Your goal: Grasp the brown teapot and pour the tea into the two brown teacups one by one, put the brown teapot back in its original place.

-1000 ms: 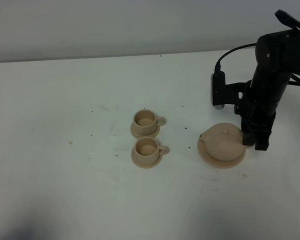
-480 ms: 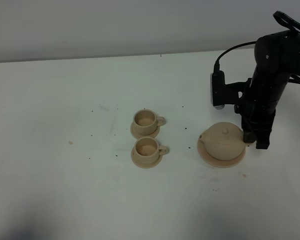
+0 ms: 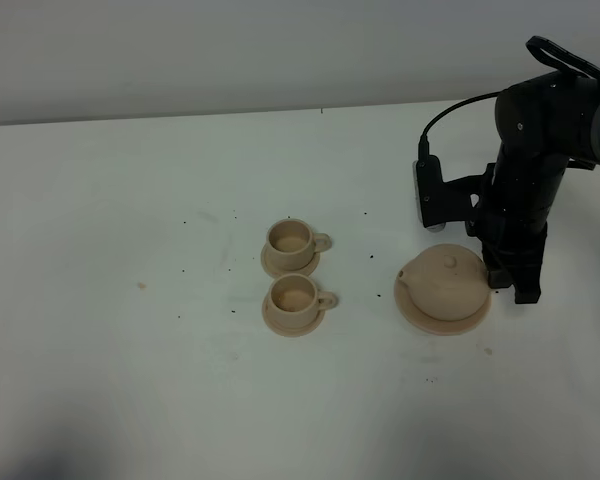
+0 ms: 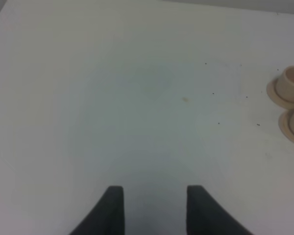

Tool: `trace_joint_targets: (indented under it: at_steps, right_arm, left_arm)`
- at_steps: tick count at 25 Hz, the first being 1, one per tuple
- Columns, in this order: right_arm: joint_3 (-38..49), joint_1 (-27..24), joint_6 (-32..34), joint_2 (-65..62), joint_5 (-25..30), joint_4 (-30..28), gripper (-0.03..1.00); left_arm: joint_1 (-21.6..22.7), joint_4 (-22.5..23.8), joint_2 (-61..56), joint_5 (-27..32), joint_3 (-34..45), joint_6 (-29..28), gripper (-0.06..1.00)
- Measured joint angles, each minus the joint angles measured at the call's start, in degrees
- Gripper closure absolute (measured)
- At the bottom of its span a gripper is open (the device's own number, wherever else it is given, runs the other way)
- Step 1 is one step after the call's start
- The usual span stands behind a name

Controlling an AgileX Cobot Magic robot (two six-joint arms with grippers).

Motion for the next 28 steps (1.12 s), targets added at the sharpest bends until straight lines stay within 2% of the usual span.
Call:
trace_joint_targets:
  at_steps: [6, 11, 20, 28]
  right_arm:
    - [0.0, 0.4, -0.6, 0.1, -0.2, -0.6, 0.74]
    - [0.0, 0.9, -0.7, 0.2, -0.8, -1.3, 0.86]
    - [0.0, 1.0, -0.7, 0.2, -0.7, -1.4, 0.86]
    - [-1.2, 1.0, 0.7, 0.2, 1.5, -0.6, 0.86]
  left_arm:
    - [0.0, 0.0, 0.0, 0.0, 0.0, 0.0, 0.62]
    - [0.0, 0.0, 0.0, 0.0, 0.0, 0.0, 0.62]
    - [0.0, 0.0, 0.0, 0.0, 0.0, 0.0, 0.62]
    - [0.0, 0.0, 0.0, 0.0, 0.0, 0.0, 0.62]
